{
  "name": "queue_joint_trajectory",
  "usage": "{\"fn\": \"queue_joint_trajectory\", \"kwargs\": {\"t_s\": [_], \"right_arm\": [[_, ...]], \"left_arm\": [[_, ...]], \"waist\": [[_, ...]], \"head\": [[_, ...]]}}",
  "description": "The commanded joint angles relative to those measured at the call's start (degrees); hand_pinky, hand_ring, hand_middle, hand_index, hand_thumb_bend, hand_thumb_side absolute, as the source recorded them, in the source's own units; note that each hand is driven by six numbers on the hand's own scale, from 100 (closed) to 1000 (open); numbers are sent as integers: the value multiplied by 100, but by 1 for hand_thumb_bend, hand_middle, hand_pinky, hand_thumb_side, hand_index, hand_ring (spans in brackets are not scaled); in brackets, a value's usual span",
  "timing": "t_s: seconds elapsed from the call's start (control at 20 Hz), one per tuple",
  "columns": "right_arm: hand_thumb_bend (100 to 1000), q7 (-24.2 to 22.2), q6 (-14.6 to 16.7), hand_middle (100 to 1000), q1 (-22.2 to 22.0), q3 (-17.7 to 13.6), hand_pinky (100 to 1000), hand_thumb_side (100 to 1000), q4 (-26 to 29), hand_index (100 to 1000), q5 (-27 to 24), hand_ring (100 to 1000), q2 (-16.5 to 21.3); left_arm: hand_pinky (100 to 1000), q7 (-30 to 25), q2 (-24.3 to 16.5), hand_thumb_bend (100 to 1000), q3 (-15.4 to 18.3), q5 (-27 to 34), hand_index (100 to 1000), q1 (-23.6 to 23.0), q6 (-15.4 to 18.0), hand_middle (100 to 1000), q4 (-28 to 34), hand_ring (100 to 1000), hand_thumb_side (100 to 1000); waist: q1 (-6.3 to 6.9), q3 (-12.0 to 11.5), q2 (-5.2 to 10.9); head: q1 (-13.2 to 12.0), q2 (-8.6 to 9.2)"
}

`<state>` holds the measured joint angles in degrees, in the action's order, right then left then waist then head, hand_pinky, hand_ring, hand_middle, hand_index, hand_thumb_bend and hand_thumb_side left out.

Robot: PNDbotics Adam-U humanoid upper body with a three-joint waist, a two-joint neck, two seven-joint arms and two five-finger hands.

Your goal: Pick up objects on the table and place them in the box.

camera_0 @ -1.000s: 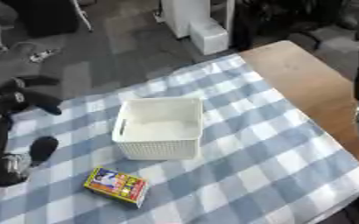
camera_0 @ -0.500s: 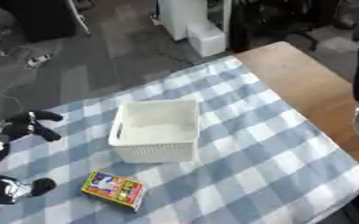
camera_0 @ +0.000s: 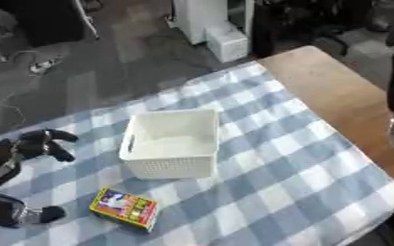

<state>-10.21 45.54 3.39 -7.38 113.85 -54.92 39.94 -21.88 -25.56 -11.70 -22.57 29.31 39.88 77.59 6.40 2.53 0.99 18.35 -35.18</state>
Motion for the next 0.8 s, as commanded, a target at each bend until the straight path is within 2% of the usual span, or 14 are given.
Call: {"fn": "queue_joint_trajectory", "kwargs": {"t_s": [0.05,0.2,0.35,0.8], "right_arm": [[100,-23,-6,402,54,-28,425,1000,74,597,-13,355,200],[100,-22,-19,402,59,-32,425,1000,74,597,-15,355,202],[100,-15,-30,402,66,-35,425,1000,74,597,-21,355,201],[100,-36,-61,402,105,-17,426,1000,74,597,-51,355,212]], "left_arm": [[678,-702,-19,516,-113,586,933,183,-79,842,-55,569,744],[671,-1393,4,531,-117,1245,954,289,-249,844,-128,564,762],[665,-1818,17,557,-92,1672,970,384,-404,844,-229,560,787],[650,-2468,116,537,-233,2302,1000,668,-485,846,-628,553,800]], "waist": [[-38,12,51],[-35,19,52],[-33,27,52],[-21,73,56]], "head": [[-67,11],[-74,0],[-79,-12],[-117,-32]]}}
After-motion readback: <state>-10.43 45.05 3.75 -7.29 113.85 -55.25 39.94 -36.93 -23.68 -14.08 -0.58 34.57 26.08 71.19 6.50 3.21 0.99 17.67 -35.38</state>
